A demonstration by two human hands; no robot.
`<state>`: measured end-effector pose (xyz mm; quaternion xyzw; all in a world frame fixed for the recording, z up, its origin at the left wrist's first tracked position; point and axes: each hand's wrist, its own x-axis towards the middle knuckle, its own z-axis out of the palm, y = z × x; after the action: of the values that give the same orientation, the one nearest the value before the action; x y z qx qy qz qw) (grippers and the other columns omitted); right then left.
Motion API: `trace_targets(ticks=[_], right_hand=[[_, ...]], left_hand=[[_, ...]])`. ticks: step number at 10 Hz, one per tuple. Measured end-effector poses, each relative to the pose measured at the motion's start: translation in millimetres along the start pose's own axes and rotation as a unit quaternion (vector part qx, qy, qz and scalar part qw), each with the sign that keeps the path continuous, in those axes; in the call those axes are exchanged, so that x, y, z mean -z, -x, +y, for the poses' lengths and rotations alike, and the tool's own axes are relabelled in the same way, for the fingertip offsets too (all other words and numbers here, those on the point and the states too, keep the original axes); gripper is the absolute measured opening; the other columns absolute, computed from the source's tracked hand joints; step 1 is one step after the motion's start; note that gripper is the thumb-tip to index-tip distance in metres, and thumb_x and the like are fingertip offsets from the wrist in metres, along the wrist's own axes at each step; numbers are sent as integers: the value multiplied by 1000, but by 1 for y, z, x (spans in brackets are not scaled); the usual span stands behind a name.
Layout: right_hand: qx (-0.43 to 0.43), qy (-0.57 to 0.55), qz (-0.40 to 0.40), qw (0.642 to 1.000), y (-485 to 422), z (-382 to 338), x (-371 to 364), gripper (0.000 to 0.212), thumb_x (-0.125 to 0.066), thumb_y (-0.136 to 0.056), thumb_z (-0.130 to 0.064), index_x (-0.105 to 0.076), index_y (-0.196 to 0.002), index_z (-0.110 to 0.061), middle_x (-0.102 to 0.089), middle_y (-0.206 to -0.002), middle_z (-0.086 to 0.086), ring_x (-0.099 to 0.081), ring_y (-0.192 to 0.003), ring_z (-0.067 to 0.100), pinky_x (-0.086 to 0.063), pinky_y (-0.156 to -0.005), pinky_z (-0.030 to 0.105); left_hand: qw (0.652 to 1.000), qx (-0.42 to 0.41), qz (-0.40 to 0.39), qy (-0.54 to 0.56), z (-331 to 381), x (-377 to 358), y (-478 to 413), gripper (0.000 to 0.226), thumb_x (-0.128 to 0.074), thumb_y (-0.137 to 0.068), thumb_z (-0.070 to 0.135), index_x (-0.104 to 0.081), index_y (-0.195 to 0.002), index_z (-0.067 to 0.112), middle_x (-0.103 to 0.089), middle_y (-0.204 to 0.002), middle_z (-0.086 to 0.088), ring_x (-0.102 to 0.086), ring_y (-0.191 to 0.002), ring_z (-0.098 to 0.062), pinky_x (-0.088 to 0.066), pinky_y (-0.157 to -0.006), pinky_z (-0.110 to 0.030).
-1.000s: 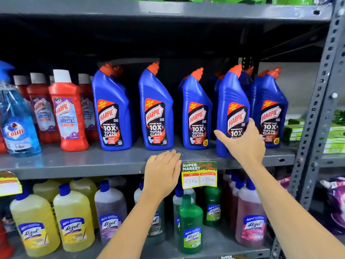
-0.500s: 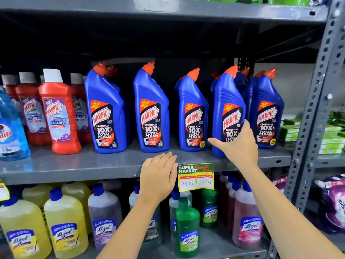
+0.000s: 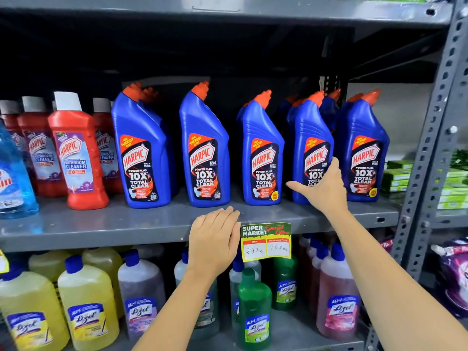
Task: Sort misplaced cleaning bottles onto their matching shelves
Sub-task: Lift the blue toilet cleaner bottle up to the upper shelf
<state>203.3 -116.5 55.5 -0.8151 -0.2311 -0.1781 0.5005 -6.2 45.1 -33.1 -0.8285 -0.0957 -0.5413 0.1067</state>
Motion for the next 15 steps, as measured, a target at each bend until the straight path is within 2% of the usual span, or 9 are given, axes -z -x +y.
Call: trace_targets(ticks=[1,6,9,10,11,12,13,14,15], right_hand=[[-14,-56,-58,997,-5,4,6,134,-89,-58,-54,-5,-156,-21,-47,-147,7,-48,-130,28,-41,-106,47],[-11,3,5,1000,6,1,-1,131,-80,-55,-71,-8,-153,-24,-56,-129,13,-58,-113,35,-51,-85,47],[-19,-4,4,1000,7,2,-2,132,-79,-55,-72,-7,-154,-25,-53,-134,14,-55,-119,36,-48,-90,51],[-11,6,-5,1000,7,2,1,131,-78,-60,-70,-4,-157,-21,-53,-138,15,-53,-122,36,-47,-92,50],[55,-1,29,998,24,9,2,111,-74,-77,-55,-11,-158,-13,-40,-154,14,-41,-138,32,-41,-104,49],[195,-118,169,959,83,30,-13,62,-65,-92,-23,-40,-146,-4,-43,-150,16,-39,-140,28,-36,-111,48],[244,-166,219,930,160,71,-52,40,-57,-91,-10,-52,-131,-2,-47,-135,16,-46,-129,29,-41,-105,51],[118,-216,84,966,223,99,-92,47,-60,-87,-17,-48,-133,-14,-45,-131,3,-52,-120,24,-48,-92,53],[-12,-188,-50,981,249,117,-121,77,-73,-80,-35,-35,-146,-21,-44,-137,-2,-50,-124,14,-47,-99,44]], left_hand=[[1000,-1,2,-1,0,0,1,36,-44,-97,28,-73,-109,12,-74,-112,-4,-68,-104,-22,-44,-85,-36],[1000,12,-9,2,2,0,0,37,-42,-97,29,-73,-109,12,-73,-112,-4,-68,-104,-23,-44,-86,-37],[999,26,-43,6,4,4,1,37,-42,-98,28,-72,-111,12,-73,-114,-4,-67,-106,-23,-47,-86,-39],[998,28,-58,2,7,8,0,39,-39,-99,28,-70,-117,10,-71,-118,-6,-66,-109,-25,-44,-89,-40],[997,21,-67,17,9,12,5,43,-34,-101,26,-60,-132,10,-59,-137,-7,-53,-127,-26,-36,-102,-40],[994,45,-60,75,12,10,45,47,-34,-101,25,-44,-145,14,-33,-158,-7,-25,-146,-23,-14,-119,-42],[983,76,-119,114,15,2,120,48,-35,-101,26,-40,-148,17,-23,-162,-7,-16,-149,-23,-10,-120,-39],[946,138,-260,138,15,-8,198,49,-32,-102,30,-40,-148,14,-19,-161,-2,-20,-148,-21,-16,-119,-38],[895,135,-419,78,11,-21,249,55,-28,-103,40,-31,-152,14,-10,-159,3,-16,-149,-23,-13,-121,-42]])
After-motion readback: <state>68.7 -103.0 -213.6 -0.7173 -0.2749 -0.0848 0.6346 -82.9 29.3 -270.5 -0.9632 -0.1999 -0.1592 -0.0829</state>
